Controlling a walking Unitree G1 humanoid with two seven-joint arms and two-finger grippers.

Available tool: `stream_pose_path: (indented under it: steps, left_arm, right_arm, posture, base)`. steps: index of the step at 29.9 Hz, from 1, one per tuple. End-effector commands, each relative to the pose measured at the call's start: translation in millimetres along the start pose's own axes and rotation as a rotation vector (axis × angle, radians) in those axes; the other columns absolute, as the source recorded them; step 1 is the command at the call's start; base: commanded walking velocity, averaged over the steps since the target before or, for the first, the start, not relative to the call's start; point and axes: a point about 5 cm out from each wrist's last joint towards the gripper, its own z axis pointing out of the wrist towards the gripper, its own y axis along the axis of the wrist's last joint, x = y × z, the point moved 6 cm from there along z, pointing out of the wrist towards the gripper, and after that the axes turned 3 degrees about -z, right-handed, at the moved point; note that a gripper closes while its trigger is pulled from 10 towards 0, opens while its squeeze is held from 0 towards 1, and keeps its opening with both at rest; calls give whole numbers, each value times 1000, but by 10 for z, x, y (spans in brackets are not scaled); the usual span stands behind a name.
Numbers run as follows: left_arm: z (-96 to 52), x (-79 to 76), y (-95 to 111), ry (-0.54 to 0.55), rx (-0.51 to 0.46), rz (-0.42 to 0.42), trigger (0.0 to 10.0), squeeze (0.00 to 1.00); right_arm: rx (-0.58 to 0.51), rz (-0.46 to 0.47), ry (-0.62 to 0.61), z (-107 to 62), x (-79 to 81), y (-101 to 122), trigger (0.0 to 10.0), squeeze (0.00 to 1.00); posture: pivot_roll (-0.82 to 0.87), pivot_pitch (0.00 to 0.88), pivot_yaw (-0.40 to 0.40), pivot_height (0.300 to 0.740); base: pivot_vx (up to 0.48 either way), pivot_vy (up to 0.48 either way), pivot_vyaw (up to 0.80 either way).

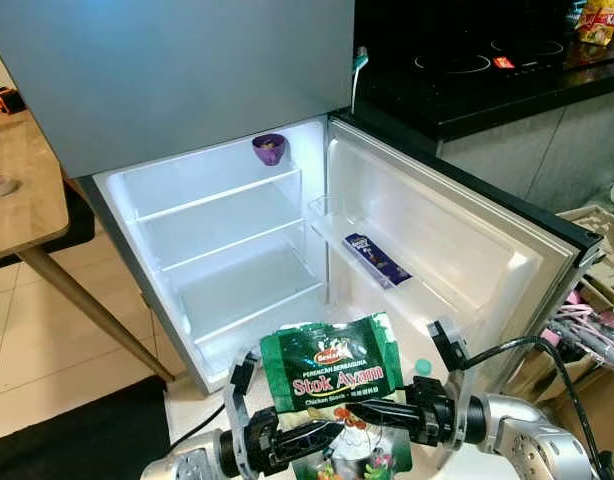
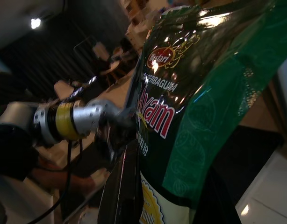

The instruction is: Restocking fridge

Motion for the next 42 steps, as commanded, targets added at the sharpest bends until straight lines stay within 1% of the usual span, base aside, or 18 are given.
stream_pose_path:
  steps: [1, 4, 6, 7, 11, 12, 13, 18, 24, 25, 26, 29, 32, 35, 36, 38, 39, 42]
  left_arm:
    - [-79, 27, -72, 26, 29, -13, 10000, 1000]
    - [-156, 67, -173, 58, 53, -39, 10000, 1000]
    - [-267, 178, -299, 139, 70, -65, 10000, 1000]
    - [-267, 178, -299, 139, 70, -65, 10000, 1000]
    - [-400, 418, -379, 314, 48, -58, 10000, 1000]
    - [-442, 500, -395, 377, 34, -53, 10000, 612]
    - [-483, 578, -413, 439, 18, -54, 10000, 0]
    - [-607, 739, -444, 586, -38, -51, 10000, 0]
    - [-596, 713, -330, 558, -116, -27, 10000, 0]
    - [-574, 688, -268, 529, -143, -7, 10000, 0]
    - [-560, 661, -89, 507, -194, 63, 10000, 0]
    - [-561, 664, 19, 514, -219, 106, 10000, 0]
    - [-520, 666, 339, 533, -280, 216, 10000, 0]
    - [-424, 622, 424, 497, -276, 259, 10000, 0]
    - [-308, 569, 478, 455, -258, 303, 10000, 0]
    - [-229, 530, 504, 425, -243, 330, 10000, 0]
    - [-141, 500, 530, 405, -218, 370, 10000, 0]
    - [-39, 489, 579, 406, -181, 443, 10000, 0]
  right_arm:
    - [-37, -18, -1, -2, -14, 87, 0, 0]
    - [-81, -29, -46, -41, -93, 170, 0, 0]
    - [-119, -55, -154, -105, -269, 243, 0, 0]
    - [-119, -55, -154, -105, -269, 243, 0, 0]
    - [-145, -98, -321, -162, -516, 280, 0, 0]
    - [-152, -114, -363, -163, -571, 288, 0, 0]
    - [-158, -126, -402, -154, -621, 297, 0, 0]
    - [-186, -163, -400, -38, -588, 364, 0, 0]
    - [-186, -214, -368, 90, -510, 410, 0, 0]
    - [-188, -237, -368, 129, -499, 427, 0, 0]
    - [-203, -279, -374, 202, -483, 492, 0, 0]
    - [-213, -298, -378, 235, -480, 533, 0, 0]
    - [-262, -345, -410, 320, -492, 719, 0, 0]
    - [-288, -373, -435, 354, -506, 833, 0, 0]
    - [-314, -408, -472, 382, -528, 955, 2118, 0]
    - [-332, -430, -498, 396, -541, 1033, 2118, 0]
    - [-347, -460, -528, 415, -553, 1130, 10000, 0]
    - [-377, -497, -592, 413, -596, 1268, 10000, 0]
  posture:
    - [-108, 69, 28, 740]
    - [-105, 71, 30, 740]
    - [-106, 65, 31, 740]
    - [-106, 65, 31, 740]
    - [-109, 67, 30, 740]
    - [-110, 68, 30, 740]
    - [-112, 68, 31, 740]
    - [-111, 68, 29, 740]
    - [-110, 70, 26, 740]
    - [-109, 71, 25, 740]
    - [-109, 73, 24, 740]
    - [-109, 72, 24, 740]
    - [-101, 75, 21, 740]
    - [-102, 77, 23, 740]
    - [-102, 77, 23, 740]
    - [-102, 77, 23, 740]
    - [-102, 77, 23, 740]
    - [-102, 77, 23, 740]
  base:
    - [0, 0, 0]
    - [0, 0, 0]
    - [0, 0, 0]
    - [0, 0, 0]
    - [0, 0, 0]
    - [0, 0, 0]
    - [0, 0, 0]
    - [0, 0, 0]
    - [0, 0, 0]
    - [0, 0, 0]
    - [0, 0, 0]
    - [0, 0, 0]
    - [0, 0, 0]
    - [0, 0, 0]
    - [0, 0, 0]
    - [0, 0, 0]
    - [0, 0, 0]
    - [0, 0, 0]
